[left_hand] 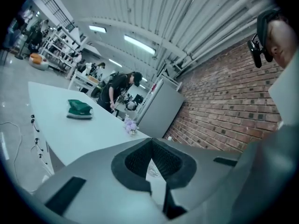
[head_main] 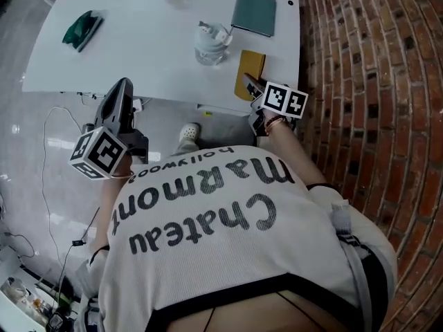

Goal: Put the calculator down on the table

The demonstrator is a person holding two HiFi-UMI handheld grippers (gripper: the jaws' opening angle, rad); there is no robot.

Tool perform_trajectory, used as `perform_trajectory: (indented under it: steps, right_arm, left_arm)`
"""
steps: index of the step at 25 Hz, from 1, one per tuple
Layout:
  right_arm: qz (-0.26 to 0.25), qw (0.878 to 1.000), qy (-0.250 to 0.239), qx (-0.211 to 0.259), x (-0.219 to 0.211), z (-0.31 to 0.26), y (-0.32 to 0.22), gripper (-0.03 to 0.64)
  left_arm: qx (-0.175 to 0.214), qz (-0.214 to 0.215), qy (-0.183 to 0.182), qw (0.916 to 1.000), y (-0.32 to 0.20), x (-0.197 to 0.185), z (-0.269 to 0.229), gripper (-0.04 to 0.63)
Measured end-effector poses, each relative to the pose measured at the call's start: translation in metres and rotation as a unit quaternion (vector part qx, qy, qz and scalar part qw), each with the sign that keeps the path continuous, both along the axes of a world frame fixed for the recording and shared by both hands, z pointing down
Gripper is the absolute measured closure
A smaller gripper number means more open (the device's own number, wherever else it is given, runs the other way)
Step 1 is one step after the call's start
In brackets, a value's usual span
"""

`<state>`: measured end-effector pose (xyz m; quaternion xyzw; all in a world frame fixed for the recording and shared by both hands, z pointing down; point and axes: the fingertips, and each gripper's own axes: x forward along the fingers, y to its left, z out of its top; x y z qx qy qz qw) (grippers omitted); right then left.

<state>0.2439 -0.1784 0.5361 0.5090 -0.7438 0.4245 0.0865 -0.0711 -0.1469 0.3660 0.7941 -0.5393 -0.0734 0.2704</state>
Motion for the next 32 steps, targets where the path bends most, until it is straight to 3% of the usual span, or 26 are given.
perform_trajectory:
  steps: [10, 32]
  right_arm:
    - [-0.013, 1.0, -0.011, -0.006, -0.016, 0.008, -0.014, 0.525]
    - [0.032, 0.999, 0.005, -0.008, 0.006, 0.021, -0.022, 0.523]
  left_arm:
    - [-0.005, -0.059, -0.001, 0.9983, 0.023, -0.034, 0.005, 0.592]
    - [-0.018, -0.074, 0.001, 0.9971, 0.027, -0.042, 0.019, 0.592]
